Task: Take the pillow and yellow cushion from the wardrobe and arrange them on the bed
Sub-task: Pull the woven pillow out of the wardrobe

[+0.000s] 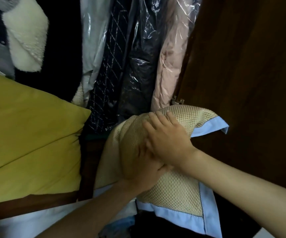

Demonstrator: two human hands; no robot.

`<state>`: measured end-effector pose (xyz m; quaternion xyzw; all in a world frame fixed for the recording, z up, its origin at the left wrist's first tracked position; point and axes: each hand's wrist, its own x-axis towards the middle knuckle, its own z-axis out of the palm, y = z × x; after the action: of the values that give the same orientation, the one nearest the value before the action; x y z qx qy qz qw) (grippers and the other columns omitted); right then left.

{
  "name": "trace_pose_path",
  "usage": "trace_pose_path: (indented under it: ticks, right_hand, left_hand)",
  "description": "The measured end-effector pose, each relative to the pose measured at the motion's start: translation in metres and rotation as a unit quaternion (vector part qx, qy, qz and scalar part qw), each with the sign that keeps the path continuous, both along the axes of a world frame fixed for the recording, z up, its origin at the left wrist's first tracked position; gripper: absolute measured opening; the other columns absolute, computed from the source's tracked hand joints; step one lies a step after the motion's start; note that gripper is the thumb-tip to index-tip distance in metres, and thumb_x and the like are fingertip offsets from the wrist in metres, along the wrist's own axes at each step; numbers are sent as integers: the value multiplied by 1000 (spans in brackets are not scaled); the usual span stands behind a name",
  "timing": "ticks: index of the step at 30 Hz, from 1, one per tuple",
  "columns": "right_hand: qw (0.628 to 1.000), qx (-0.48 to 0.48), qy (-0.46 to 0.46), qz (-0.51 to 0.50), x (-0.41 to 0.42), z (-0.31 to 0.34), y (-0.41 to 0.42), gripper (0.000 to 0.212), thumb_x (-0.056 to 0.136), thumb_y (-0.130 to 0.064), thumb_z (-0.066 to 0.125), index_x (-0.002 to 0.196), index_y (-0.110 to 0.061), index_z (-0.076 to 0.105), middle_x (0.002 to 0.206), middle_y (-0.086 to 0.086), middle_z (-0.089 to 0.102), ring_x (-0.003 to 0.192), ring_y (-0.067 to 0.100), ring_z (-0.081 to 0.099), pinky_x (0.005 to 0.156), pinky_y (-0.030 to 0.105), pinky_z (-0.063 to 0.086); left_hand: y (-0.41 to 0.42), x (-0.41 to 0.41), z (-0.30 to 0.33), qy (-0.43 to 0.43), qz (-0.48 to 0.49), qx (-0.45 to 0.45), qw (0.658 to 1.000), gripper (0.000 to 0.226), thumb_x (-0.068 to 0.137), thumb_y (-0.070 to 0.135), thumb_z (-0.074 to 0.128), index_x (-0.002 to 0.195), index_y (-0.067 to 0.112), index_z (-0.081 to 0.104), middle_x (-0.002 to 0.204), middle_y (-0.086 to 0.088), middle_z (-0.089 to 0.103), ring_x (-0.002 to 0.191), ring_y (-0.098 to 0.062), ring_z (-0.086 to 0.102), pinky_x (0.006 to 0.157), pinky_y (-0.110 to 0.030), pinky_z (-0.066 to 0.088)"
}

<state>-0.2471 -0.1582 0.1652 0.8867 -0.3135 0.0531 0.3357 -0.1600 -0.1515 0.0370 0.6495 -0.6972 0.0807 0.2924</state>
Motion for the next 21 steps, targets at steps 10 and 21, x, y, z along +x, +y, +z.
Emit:
trace_pose_path:
  ticks: [10,21]
  right_hand:
    - [995,-8,27,-96,-16,-56,-128,106,80,-87,-6,159,-19,9,166,19,8,152,43,2,114,69,-4]
    - [999,24,17,11,-22,-73,-146,78,98,-71,18,159,-22,17,165,12,22,153,35,11,119,65,8]
  left_hand:
    - [-8,110,-80,-43,87,60,994,93,96,44,54,155,18,-12,164,-5,-6,150,-23,10,121,-47,11]
    - [-105,155,-113,-151,231,205,939,126,69,92,16,138,5,-44,138,-30,-52,136,-54,-31,110,-70,-3]
